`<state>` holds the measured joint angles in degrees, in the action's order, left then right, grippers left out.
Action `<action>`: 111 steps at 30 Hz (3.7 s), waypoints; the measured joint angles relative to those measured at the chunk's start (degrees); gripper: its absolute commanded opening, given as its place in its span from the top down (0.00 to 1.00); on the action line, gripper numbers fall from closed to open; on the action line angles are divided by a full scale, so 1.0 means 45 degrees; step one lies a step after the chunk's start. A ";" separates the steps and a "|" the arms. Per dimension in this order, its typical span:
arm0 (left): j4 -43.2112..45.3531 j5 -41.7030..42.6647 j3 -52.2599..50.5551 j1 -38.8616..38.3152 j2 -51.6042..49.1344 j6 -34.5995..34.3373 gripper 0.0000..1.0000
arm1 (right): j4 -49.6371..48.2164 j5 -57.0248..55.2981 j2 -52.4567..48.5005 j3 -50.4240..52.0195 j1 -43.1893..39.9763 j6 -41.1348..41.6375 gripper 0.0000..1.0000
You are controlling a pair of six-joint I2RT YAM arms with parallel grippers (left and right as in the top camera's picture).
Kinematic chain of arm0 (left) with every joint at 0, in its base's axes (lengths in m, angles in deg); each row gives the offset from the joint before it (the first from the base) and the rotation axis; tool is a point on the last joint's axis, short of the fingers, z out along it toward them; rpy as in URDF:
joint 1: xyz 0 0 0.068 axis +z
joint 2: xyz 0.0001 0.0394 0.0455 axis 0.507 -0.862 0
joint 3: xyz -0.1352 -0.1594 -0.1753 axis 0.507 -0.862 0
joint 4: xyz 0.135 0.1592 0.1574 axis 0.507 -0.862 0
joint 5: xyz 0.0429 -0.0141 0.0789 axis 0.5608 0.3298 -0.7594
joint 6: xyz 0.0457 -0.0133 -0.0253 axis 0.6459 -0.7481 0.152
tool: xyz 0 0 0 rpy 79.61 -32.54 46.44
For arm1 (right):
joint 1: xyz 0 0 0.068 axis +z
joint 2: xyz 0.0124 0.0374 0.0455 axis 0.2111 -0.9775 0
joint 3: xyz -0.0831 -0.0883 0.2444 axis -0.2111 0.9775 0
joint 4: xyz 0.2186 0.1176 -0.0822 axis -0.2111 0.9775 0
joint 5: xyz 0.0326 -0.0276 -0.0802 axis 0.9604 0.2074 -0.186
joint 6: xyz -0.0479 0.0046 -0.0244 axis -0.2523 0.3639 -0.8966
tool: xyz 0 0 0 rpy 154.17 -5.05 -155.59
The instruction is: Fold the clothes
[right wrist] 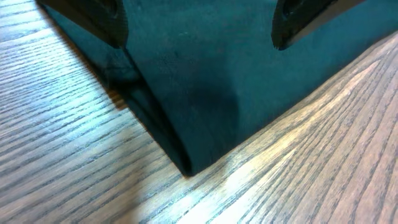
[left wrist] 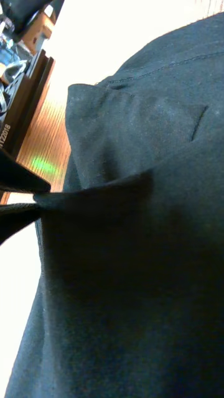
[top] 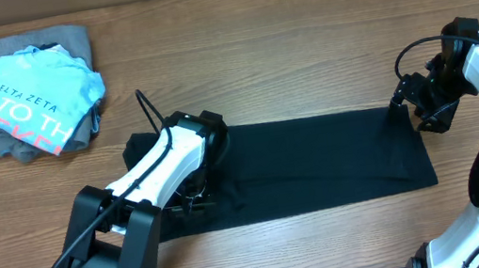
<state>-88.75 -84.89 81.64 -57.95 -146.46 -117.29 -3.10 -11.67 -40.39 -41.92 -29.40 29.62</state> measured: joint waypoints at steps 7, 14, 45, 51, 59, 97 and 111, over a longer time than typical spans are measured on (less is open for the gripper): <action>-0.0350 -0.0005 0.0000 0.0000 0.0073 -0.0019 0.96 | -0.0063 0.0000 0.0000 0.0000 0.0000 0.0005 0.23; -0.1889 -0.0005 -0.0005 0.0170 0.1647 -0.0180 0.96 | -0.0068 0.0000 0.0000 0.0000 0.0000 0.0005 0.23; 0.3483 0.0486 -0.0772 0.0748 0.2293 0.1039 0.84 | -0.0160 0.2540 0.2176 -0.0262 -0.1443 -0.1180 0.19; 0.5129 0.0481 -0.3089 0.1627 0.2293 0.1054 0.88 | 0.0879 0.2118 0.3065 -0.0452 -0.1491 -0.1209 0.20; 0.5867 0.0767 -0.4221 0.2948 0.2841 0.1054 0.89 | -0.0753 0.0801 0.3045 0.0957 -0.1379 -0.0452 0.45; 0.5853 0.0928 -0.4333 0.4974 0.2939 0.1039 0.84 | -0.6722 0.1307 0.3031 0.5824 0.0500 -0.0355 0.55; 0.5853 0.0913 -0.4337 0.4974 0.2939 0.1044 0.84 | -0.7223 0.1676 0.2152 0.5824 0.0583 -0.0325 0.72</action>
<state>-62.42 -80.78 62.12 -35.57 -133.23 -112.59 -35.60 -4.13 -30.71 -15.72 -26.78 28.15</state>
